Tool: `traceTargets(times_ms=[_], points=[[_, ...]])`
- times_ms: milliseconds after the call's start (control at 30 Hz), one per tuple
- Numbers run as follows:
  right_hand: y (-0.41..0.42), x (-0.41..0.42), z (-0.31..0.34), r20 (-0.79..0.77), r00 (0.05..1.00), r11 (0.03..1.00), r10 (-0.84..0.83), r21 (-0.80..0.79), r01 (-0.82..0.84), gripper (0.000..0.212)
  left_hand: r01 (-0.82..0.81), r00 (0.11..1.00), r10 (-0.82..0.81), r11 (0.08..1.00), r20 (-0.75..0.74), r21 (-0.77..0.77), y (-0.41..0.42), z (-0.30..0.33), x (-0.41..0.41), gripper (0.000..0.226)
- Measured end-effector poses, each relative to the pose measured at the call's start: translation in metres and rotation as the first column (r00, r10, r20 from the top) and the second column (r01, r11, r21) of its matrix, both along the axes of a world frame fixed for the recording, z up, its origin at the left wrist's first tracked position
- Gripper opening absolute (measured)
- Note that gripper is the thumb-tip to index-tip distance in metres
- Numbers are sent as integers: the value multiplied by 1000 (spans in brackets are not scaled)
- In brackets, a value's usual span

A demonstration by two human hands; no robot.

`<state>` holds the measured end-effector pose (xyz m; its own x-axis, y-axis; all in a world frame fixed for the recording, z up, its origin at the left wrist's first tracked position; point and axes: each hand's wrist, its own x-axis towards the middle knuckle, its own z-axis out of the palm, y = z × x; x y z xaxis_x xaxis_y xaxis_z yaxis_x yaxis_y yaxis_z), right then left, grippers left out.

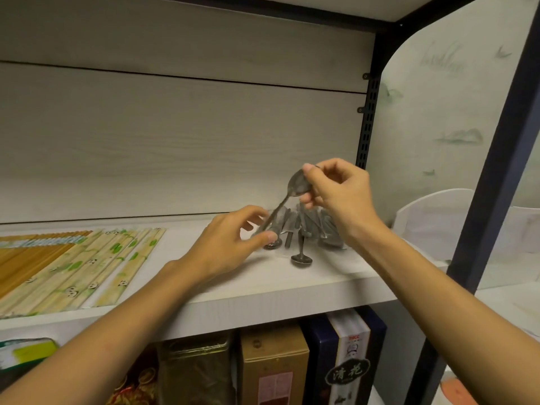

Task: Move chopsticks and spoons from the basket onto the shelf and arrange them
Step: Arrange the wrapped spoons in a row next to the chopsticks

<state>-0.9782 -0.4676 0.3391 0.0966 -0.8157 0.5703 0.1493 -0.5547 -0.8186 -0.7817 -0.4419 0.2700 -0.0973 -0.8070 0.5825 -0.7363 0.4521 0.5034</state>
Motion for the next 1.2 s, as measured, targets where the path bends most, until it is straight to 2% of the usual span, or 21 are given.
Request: traceTargets(times_ms=[100,200,267,300,333,367,400,433,467,500,567,633,733,800,867,933,1100,1200], points=[[0,12,2,177,973,942,147,274,-192,16,-9,1000,7,988,-14,-154,1,3,-3,18],[-6,15,-4,246,944,889,220,348,-297,31,-54,998,49,978,-32,-200,-2,4,3,13],[-11,6,-13,107,969,925,222,292,-244,39,-81,995,73,987,-64,-140,-5,5,12,18],[-15,-3,-21,-67,975,956,210,225,-191,37,-85,994,78,992,-74,-95,-6,5,16,19],[-18,-13,-27,-309,935,983,172,120,-141,32,-86,994,82,995,-75,-47,-8,5,21,19],[-21,-23,-32,-562,821,992,103,0,-124,28,-90,994,90,996,-70,-3,-9,4,25,18],[-23,-31,-36,-757,652,986,39,-75,-146,27,-100,993,102,994,-66,36,-11,1,29,18],[-26,-37,-39,-874,486,982,-6,-97,-164,32,-115,991,120,991,-64,73,-12,-2,33,18],[-26,-39,-41,-929,369,981,-26,-94,-167,38,-134,988,140,985,-60,106,-14,-4,36,19],[-25,-40,-44,-952,302,982,-43,-96,-163,41,-148,986,156,980,-52,132,-15,-6,37,20],[-24,-37,-50,-959,256,966,-122,-174,-193,33,-146,986,157,977,-58,156,-15,-8,35,20],[-24,-34,-53,-927,298,925,-227,-301,-233,24,-106,985,126,980,-114,167,-13,-6,31,16],[-20,-31,-48,-822,516,886,-241,-404,-229,17,-67,963,117,977,-242,204,-10,-4,31,14],[-12,-28,-39,-718,688,922,-104,-330,-204,15,-58,936,135,970,-325,235,-9,-2,31,16],[-5,-25,-26,-571,816,961,89,-165,-220,13,-40,912,142,965,-385,260,-8,1,29,17],[-3,-23,-15,-476,863,969,168,-82,-233,12,-15,888,140,961,-438,277,-7,2,26,18],[-4,-21,6,-405,902,972,148,-107,-208,15,-29,844,175,959,-507,282,-8,8,28,18],[-15,-11,9,-321,932,980,167,-50,-193,13,62,807,138,947,-575,314,-10,13,30,18]])
